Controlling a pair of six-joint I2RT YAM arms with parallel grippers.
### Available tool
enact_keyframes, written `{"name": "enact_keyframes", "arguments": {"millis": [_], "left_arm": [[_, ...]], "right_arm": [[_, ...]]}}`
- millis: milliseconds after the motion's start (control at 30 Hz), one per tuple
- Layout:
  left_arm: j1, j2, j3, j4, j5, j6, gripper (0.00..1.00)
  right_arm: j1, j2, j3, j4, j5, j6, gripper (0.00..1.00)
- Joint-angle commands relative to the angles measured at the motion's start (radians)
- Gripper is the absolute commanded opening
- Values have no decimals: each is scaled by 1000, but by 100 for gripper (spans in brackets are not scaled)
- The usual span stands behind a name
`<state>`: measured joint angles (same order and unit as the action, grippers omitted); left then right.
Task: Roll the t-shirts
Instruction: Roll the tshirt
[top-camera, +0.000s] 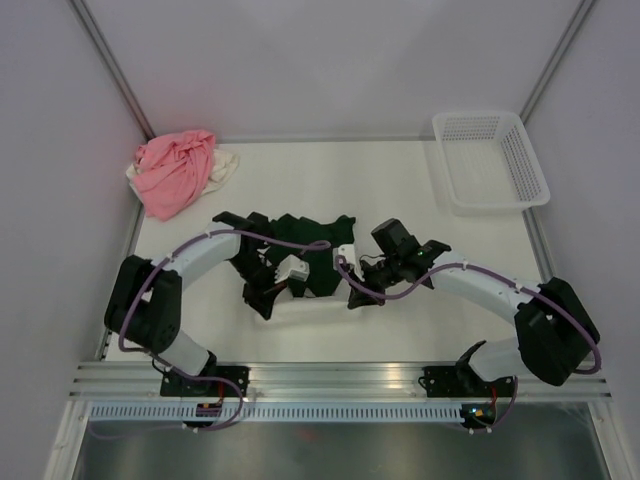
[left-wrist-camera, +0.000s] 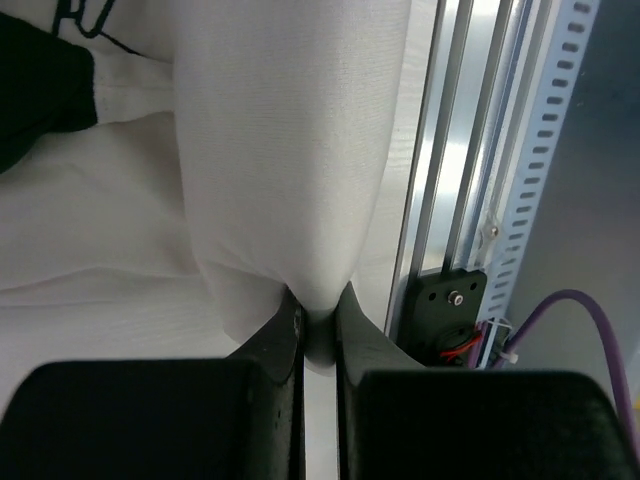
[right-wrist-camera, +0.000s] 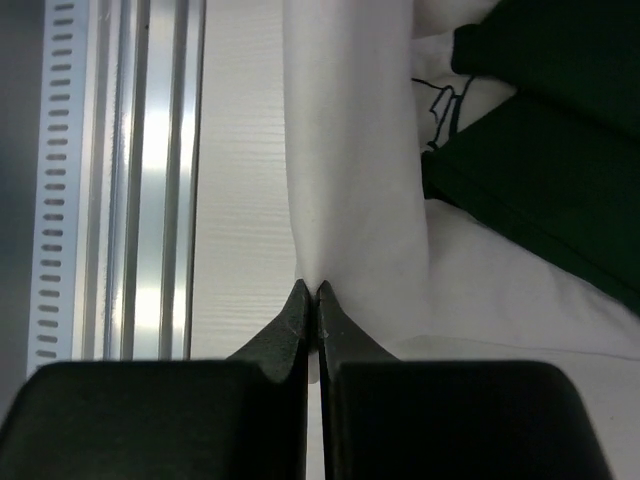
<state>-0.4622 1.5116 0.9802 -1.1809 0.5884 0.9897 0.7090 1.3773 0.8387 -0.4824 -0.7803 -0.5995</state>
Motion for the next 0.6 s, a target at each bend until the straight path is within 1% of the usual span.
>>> {"name": "enact_keyframes", "arguments": {"millis": [0, 67, 133, 233, 300, 333, 400, 433, 467, 567], "left_arm": [[69, 99, 98, -74, 68, 66, 6], [98, 171, 139, -75, 74, 40, 6], [118, 208, 190, -77, 85, 15, 8], [146, 275, 235, -62, 70, -14, 11], [152, 314, 253, -45, 54, -40, 14], [152, 334, 256, -45, 42, -49, 17], [152, 351, 270, -43, 36, -66, 23], [152, 357, 275, -43, 36, -71, 31], [152, 367, 284, -43, 31, -82, 34], [166, 377, 307, -40, 16, -95, 41]], "right_arm": [[-69, 42, -24, 112, -74, 76, 0], [-75, 87, -18, 183, -62, 112, 0], [-88, 124, 5, 202, -59, 141, 0], [-112, 198, 20, 238, 8, 184, 0], [-124, 227, 25, 290, 76, 245, 3], [-129, 235, 30, 312, 88, 265, 8], [-143, 244, 51, 317, 110, 299, 10], [-147, 241, 56, 323, 116, 305, 13], [-152, 229, 60, 324, 139, 313, 16], [-160, 209, 71, 317, 168, 328, 21]]}}
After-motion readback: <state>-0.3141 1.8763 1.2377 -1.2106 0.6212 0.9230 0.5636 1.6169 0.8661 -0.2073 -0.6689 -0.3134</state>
